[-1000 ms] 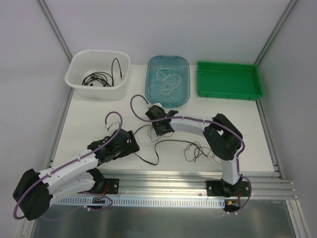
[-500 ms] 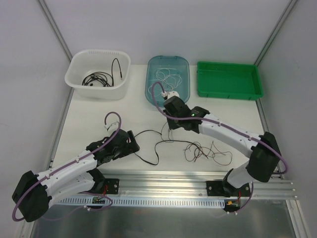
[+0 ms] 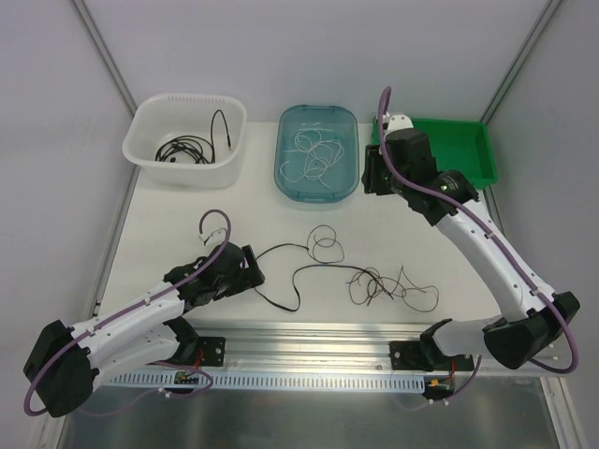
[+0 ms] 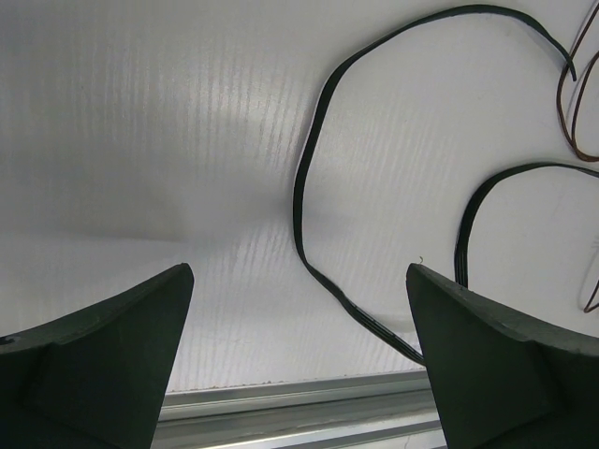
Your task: Untangle the cables
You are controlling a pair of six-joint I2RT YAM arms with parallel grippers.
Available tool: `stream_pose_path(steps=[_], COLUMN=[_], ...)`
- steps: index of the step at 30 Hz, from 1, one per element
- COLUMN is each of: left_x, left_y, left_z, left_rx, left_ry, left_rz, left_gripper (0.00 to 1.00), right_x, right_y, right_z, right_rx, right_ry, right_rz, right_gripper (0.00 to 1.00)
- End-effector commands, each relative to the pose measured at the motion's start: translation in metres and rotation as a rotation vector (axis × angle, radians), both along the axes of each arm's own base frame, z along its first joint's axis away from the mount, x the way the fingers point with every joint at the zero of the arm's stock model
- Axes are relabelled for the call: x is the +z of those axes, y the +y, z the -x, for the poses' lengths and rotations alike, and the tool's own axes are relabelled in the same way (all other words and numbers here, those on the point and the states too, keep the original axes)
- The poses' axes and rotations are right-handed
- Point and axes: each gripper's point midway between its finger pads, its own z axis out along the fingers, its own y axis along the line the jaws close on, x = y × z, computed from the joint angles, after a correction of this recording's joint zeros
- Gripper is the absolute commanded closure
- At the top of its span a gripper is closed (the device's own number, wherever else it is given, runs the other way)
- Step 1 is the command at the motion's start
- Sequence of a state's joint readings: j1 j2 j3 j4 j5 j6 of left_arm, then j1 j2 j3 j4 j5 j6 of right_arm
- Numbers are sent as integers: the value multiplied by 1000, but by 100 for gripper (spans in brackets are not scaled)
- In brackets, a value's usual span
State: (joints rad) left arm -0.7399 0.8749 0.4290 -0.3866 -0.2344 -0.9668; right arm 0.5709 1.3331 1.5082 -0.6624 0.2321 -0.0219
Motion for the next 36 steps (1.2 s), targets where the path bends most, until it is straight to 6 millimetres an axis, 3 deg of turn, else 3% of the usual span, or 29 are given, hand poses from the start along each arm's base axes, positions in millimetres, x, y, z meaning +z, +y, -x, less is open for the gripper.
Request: stream_pose_path(steps=[1, 2, 5, 8, 16, 22, 23, 25, 26, 29, 33, 36], left_x=[12, 13, 12, 11, 9, 9, 8, 8, 8, 8, 8, 8], left_y=[-10, -11, -11, -10, -11, -9, -9, -9, -9, -9, -9, -10], left_z=[-4, -4, -3, -2, -1, 0, 1, 1, 1, 1, 0, 0], left_rx=[-38, -42, -48, -46, -49, -46, -45, -45, -45, -45, -44, -46], left_ry=[-14, -13, -10, -7, -1, -5, -3, -4, -2, -2, -1, -1], left_rz=[20, 22, 21, 21, 21, 27, 26, 27, 26, 26, 23, 23], left_gripper=[1, 1, 1, 1, 1, 1, 1, 1, 1, 1, 1, 1], right_x=[-71, -88, -139, -173, -241, -266, -269, -265, -259, -235, -174, -105], right_y=[21, 29, 43, 51, 69, 71, 72, 73, 74, 68, 55, 38], right_z=[24, 30, 43, 47, 46, 38, 39, 39, 40, 37, 28, 21], right_rx=[119, 137, 156, 138, 158, 125, 127, 137, 138, 140, 131, 119], right_ry=[212, 259, 380, 433, 509, 513, 508, 498, 470, 401, 273, 136], right_rz=[-3, -40, -100, -150, -8, 61, 79, 101, 122, 187, 212, 237], right_gripper=[53, 42, 27, 21, 28, 39, 47, 58, 74, 96, 99, 99])
